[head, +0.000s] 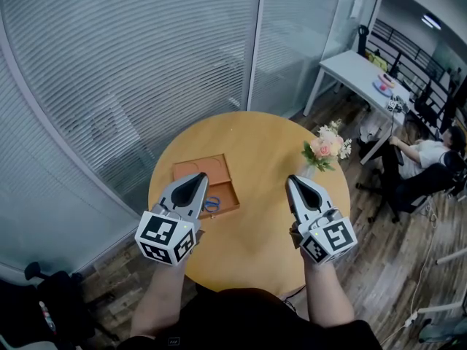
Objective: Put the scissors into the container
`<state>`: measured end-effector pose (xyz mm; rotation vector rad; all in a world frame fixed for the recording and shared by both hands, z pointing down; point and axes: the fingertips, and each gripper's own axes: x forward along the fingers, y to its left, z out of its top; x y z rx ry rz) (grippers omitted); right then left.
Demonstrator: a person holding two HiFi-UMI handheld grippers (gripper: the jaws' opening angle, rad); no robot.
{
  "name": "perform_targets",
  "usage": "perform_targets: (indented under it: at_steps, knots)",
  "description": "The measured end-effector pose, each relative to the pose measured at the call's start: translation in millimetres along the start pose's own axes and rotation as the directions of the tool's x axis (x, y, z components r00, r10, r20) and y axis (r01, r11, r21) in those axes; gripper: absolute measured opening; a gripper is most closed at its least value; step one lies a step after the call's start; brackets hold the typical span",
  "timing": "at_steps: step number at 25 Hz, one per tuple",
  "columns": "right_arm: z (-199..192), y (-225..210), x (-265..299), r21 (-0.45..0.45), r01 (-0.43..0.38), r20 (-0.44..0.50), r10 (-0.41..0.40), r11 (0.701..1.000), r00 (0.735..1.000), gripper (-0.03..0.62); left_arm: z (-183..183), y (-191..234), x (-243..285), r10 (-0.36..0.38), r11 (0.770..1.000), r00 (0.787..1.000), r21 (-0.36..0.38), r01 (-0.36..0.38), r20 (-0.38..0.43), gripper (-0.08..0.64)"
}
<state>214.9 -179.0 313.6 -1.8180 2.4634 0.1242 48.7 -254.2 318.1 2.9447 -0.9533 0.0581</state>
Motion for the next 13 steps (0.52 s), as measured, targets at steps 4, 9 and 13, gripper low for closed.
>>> perform_targets:
  at_steps: [4, 9, 13]
  knots:
    - [0.4, 2.5, 1.0, -0.002, -0.002, 0.0, 0.002, 1.0, 1.0, 0.034, -1.9, 0.6, -0.6, -0.002, 1.0, 1.0, -0.007, 0.002, -0.001, 0.012]
    - [1.4, 0.0, 1.6, 0.003, 0.004, 0.004, -0.004, 1.0, 1.0, 0.034, -3.0, 1.2, 0.3, -0.005, 1.0, 1.0, -0.015, 0.005, -0.002, 0.012]
    - [4.7, -0.7, 1.8, 0.001, 0.003, 0.009, -0.003, 1.0, 1.0, 0.034, -1.1, 0.7, 0.1, -0.007, 1.0, 1.0, -0.016, 0.007, 0.0, 0.012]
